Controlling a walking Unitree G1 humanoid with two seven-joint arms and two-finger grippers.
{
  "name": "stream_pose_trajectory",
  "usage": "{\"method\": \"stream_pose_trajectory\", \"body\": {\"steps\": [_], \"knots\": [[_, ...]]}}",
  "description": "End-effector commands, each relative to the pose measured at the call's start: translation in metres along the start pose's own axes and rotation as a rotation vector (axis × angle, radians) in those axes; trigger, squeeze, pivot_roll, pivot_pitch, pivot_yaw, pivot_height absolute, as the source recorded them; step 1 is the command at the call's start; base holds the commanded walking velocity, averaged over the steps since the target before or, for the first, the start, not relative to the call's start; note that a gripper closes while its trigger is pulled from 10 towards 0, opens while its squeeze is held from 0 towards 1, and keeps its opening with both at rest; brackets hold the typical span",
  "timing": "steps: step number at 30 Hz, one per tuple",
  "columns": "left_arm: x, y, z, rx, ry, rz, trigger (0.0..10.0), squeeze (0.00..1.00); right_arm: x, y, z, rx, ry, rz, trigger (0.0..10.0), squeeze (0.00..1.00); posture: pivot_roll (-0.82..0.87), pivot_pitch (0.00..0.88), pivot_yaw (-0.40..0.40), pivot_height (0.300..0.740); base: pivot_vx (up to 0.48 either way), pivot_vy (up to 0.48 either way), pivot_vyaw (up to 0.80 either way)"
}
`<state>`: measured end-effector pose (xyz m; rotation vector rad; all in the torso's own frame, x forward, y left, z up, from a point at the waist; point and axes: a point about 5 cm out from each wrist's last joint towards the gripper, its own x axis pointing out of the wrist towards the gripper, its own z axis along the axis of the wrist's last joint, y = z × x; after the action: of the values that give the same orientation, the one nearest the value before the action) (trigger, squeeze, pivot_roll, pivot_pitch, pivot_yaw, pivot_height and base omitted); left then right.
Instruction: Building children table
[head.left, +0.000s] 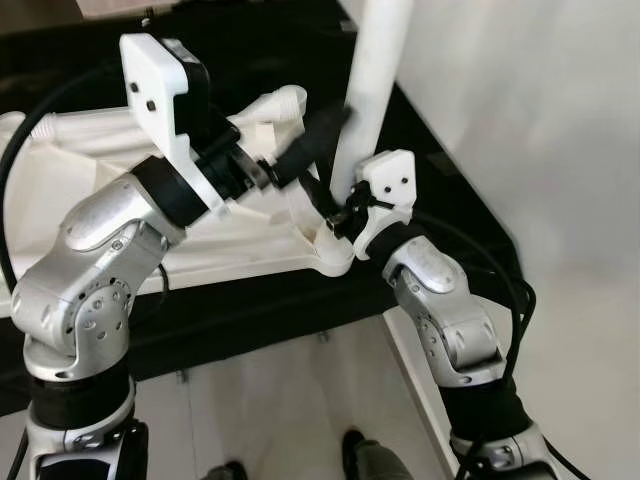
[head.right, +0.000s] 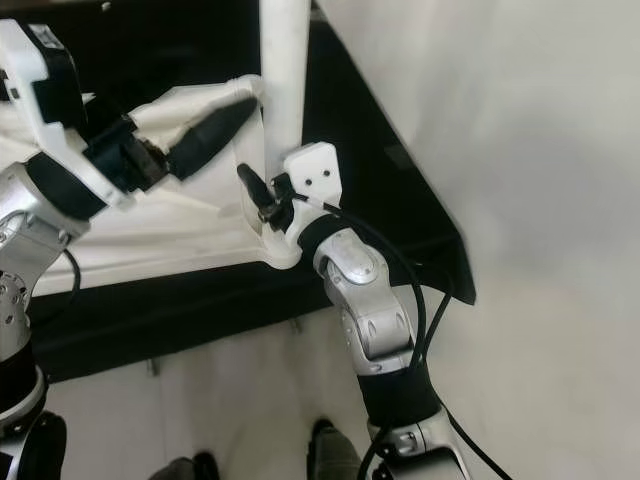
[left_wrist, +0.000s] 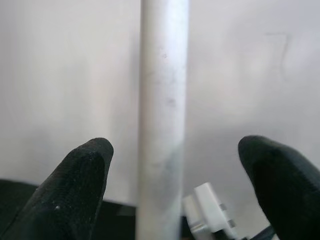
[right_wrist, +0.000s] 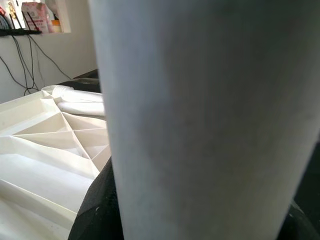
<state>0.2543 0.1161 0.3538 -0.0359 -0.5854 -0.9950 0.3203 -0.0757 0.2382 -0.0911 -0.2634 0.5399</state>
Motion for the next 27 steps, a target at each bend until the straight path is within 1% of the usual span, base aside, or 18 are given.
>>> {"method": "stream_pose_trajectory", "body": {"steps": [1,3,4,5,6,7,8,9,10,11,13,14,19,23,24,25,27], "knots": [[0.001,-0.001,0.001,-0.024,0.006,-0.05,10.0,1.0,-0.009,-0.004,-0.043,0.023,0.199,-0.042,10.0,0.0,-0.22,0.224,-0.026,0.74,0.0,0.0,0.0],[0.008,0.002,0.006,-0.032,0.008,-0.099,10.0,1.0,-0.007,0.0,-0.042,0.014,0.189,-0.021,10.0,0.0,-0.23,0.215,-0.019,0.74,0.0,0.0,0.0],[0.008,0.002,0.006,-0.032,0.008,-0.099,10.0,1.0,-0.007,0.0,-0.042,0.014,0.189,-0.021,10.0,0.0,-0.23,0.215,-0.019,0.74,0.0,0.0,0.0],[0.015,0.006,0.009,-0.021,0.012,-0.105,10.0,1.0,-0.005,0.004,-0.041,0.01,0.178,-0.001,10.0,0.0,-0.23,0.21,-0.016,0.74,0.0,0.0,0.0],[0.015,0.006,0.009,-0.021,0.012,-0.105,10.0,1.0,-0.005,0.004,-0.041,0.01,0.178,-0.001,10.0,0.0,-0.23,0.21,-0.016,0.74,0.0,0.0,0.0],[0.023,0.011,0.011,-0.002,0.017,-0.095,10.0,1.0,-0.004,0.007,-0.039,0.008,0.165,0.022,10.0,0.0,-0.23,0.206,-0.012,0.74,0.0,0.0,0.0],[0.023,0.011,0.011,-0.002,0.017,-0.095,10.0,1.0,-0.004,0.007,-0.039,0.008,0.165,0.022,10.0,0.0,-0.23,0.206,-0.012,0.74,0.0,0.0,0.0],[0.031,0.018,0.013,0.007,0.029,-0.077,10.0,0.89,-0.003,0.011,-0.037,0.005,0.149,0.047,10.0,0.0,-0.23,0.202,-0.008,0.74,0.0,0.0,0.0],[0.031,0.018,0.013,0.007,0.029,-0.077,10.0,0.89,-0.003,0.011,-0.037,0.005,0.149,0.047,10.0,0.0,-0.23,0.202,-0.008,0.74,0.0,0.0,0.0],[0.041,0.026,0.012,0.01,0.045,-0.049,10.0,0.0,-0.002,0.015,-0.034,-0.002,0.13,0.078,10.0,0.0,-0.23,0.199,-0.003,0.74,0.0,0.0,0.0],[0.055,0.035,0.005,0.017,0.101,-0.017,10.0,0.0,-0.002,0.02,-0.03,-0.022,0.108,0.12,10.0,0.0,-0.23,0.199,-0.003,0.74,0.0,0.0,0.0],[0.058,0.036,0.002,0.009,0.122,-0.026,10.0,0.0,-0.002,0.022,-0.03,-0.027,0.103,0.132,10.0,0.0,-0.24,0.195,0.005,0.74,0.0,0.0,0.0],[0.063,0.037,-0.013,0.003,0.184,-0.043,10.0,0.0,-0.001,0.029,-0.027,-0.044,0.092,0.172,10.0,0.0,-0.25,0.191,0.017,0.74,0.0,0.0,0.0],[0.066,0.037,-0.017,0.006,0.201,-0.047,10.0,0.0,-0.001,0.031,-0.027,-0.047,0.089,0.185,10.0,0.0,-0.25,0.189,0.018,0.74,0.0,0.0,0.0],[0.067,0.036,-0.018,0.003,0.207,-0.055,4.5,0.0,0.0,0.031,-0.027,-0.049,0.089,0.192,10.0,0.0,-0.25,0.187,0.019,0.74,0.0,0.0,0.0],[0.068,0.036,-0.018,0.003,0.209,-0.06,0.0,0.0,0.001,0.031,-0.026,-0.053,0.088,0.198,10.0,0.0,-0.24,0.187,0.018,0.74,0.0,0.0,0.0],[0.069,0.037,-0.018,0.003,0.21,-0.063,0.0,0.0,0.002,0.031,-0.026,-0.056,0.088,0.202,10.0,0.0,-0.24,0.188,0.017,0.74,0.0,0.0,0.0]]}}
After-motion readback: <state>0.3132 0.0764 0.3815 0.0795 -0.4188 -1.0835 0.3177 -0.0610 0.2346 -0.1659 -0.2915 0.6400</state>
